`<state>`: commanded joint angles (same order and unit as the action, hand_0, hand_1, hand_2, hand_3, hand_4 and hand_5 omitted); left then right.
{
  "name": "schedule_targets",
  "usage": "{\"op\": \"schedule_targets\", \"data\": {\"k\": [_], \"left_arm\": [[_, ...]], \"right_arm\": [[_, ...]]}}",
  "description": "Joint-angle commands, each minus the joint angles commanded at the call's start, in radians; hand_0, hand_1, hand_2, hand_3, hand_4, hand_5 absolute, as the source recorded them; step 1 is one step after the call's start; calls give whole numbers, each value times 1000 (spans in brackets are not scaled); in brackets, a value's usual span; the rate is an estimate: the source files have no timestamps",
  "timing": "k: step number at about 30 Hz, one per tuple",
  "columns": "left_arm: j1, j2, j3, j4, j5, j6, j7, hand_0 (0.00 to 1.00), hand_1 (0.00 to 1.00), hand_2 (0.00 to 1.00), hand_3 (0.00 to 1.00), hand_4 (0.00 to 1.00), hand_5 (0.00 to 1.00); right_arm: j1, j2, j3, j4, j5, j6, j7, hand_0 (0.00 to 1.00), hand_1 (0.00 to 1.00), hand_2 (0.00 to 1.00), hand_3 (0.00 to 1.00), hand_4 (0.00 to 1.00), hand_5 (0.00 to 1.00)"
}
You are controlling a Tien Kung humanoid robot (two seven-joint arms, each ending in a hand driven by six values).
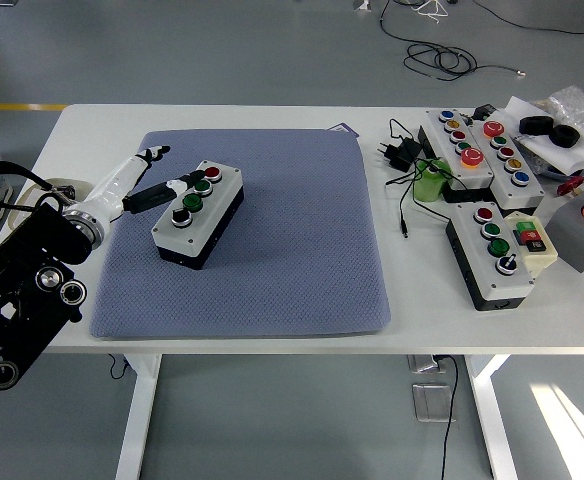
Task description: Pick up the button,place it on the desk,press the button,press the button
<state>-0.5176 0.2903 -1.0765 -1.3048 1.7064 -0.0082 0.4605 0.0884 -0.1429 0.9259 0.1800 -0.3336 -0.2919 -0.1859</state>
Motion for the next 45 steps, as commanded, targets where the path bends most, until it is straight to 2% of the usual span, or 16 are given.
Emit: {"op": "schedule_targets", "data": {"k": [5,6,7,10,17,18,23,24,35,36,41,42,45], "left_arm": [[-10,-11,18,8,17,-21,53,994,998,998,998,998,848],[-10,-13,21,8,18,-22,59,980,998,998,998,998,812],[-11,-13,21,8,19,-23,61,980,998,998,998,998,812],[-20,-25,47,15,54,-17,120,980,998,998,998,998,812],[-44,-40,82,40,104,-18,185,962,998,998,998,998,786],[-47,-43,85,43,108,-15,185,890,998,998,998,998,768],[-60,-57,104,55,132,-15,185,890,998,998,998,998,768],[-62,-59,107,56,136,-16,185,855,998,998,998,998,713],[-83,-84,141,79,159,-16,185,825,993,998,998,998,698],[-84,-85,142,80,160,-17,185,808,979,998,998,998,669],[-97,-98,149,114,187,-16,185,808,979,998,998,998,669],[-98,-100,149,121,190,-17,185,777,942,998,998,998,533],[-101,-103,151,139,201,-18,185,777,942,998,998,998,533]], "right_arm": [[2,0,0,0,-1,-2,1,787,797,817,751,412,479],[2,0,0,0,-1,-2,1,787,797,817,751,412,479],[2,0,0,0,-1,-2,1,787,797,817,751,412,479],[3,-1,1,0,-4,-3,1,787,797,817,751,412,479],[5,-2,3,0,-7,-5,3,787,797,817,751,412,479],[6,-2,2,0,-7,-5,3,787,797,817,751,412,479],[7,-3,2,0,-9,-7,4,787,797,817,751,412,479],[7,-3,2,0,-9,-7,5,787,797,817,751,412,479],[4,-3,1,0,-11,-13,6,787,797,817,751,412,479],[4,-3,1,0,-11,-13,6,787,797,817,751,412,479],[2,-4,-4,0,-9,-14,7,787,797,817,751,412,479],[2,-4,-4,0,-10,-14,6,787,797,817,751,412,479],[0,-5,-4,0,-12,-15,7,787,797,817,751,412,479]]}}
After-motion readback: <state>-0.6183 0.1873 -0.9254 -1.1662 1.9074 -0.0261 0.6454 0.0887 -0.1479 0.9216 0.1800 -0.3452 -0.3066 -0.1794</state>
